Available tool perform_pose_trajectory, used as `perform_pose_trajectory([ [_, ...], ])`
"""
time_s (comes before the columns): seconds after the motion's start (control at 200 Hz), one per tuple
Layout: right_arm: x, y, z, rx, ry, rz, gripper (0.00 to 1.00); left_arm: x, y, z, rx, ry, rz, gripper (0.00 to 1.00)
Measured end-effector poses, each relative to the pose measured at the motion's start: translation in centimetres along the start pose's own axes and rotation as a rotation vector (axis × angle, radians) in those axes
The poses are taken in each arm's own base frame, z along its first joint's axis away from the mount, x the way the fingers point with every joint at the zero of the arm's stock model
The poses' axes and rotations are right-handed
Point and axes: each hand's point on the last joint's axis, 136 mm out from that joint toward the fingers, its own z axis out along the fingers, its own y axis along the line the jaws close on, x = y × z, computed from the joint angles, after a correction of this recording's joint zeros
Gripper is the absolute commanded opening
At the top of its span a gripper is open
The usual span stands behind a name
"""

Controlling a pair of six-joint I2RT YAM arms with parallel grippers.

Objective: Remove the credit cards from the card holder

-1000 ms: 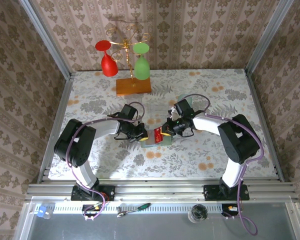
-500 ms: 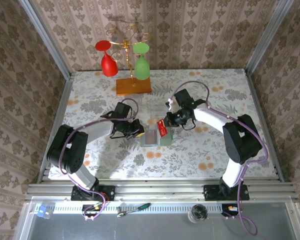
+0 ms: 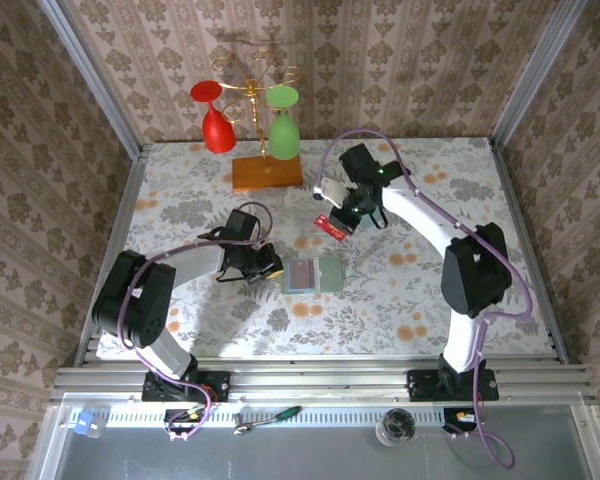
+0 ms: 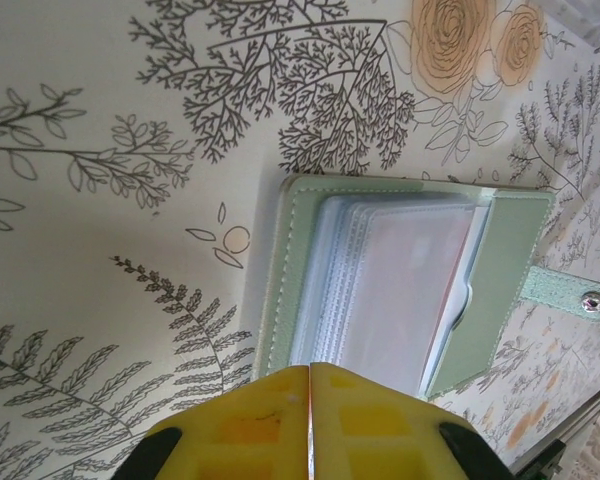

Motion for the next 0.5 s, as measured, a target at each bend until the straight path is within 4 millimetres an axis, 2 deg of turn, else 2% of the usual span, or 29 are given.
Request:
perform_pose_trajectory([
  [0.27,-1.5,-2.4,2.5,-0.037,0.089,-0.195,0.0,0.0,0.4,0.2,-0.012,-0.005,-0.006,0.09],
  [0.5,-3.2,-4.0,3.0,-0.057,0.114,-0.264,0.0,0.2,1.7,0.9,-0.055,0.02,-0.035,0.09],
])
